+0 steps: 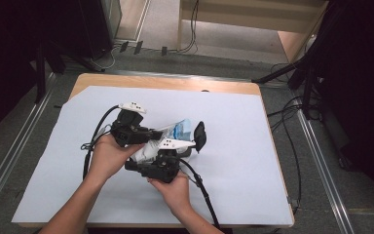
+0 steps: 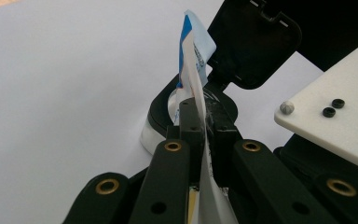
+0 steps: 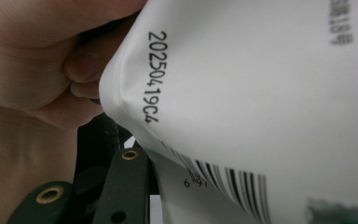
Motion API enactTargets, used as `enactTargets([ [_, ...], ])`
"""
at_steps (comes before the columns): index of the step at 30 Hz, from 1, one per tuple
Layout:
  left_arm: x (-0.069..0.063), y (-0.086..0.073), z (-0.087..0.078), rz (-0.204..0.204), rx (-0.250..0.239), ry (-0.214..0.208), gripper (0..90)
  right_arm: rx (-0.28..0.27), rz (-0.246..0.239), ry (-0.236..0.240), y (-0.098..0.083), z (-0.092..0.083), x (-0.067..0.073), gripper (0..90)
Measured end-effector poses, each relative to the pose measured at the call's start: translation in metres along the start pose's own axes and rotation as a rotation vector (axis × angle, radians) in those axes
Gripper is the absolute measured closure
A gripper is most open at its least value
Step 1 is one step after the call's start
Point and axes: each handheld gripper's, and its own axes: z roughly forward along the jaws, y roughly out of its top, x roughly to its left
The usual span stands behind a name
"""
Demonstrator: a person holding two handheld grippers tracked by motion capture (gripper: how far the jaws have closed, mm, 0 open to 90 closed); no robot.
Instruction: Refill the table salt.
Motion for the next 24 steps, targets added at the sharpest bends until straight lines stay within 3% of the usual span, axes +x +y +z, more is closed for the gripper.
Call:
enactTargets([
  [19, -0.0001, 0.0006, -0.0013, 0.006, 0.001, -0.003, 87.9, -0.002, -0.001, 0.0, 0.0003, 0.0, 0.0007, 65.7],
  [24, -0.002, 0.0023, -0.0081, 0.012, 0.001, 0.021, 88.2, -0.001, -0.016, 0.002, 0.003, 0.0011, 0.0035, 64.0],
])
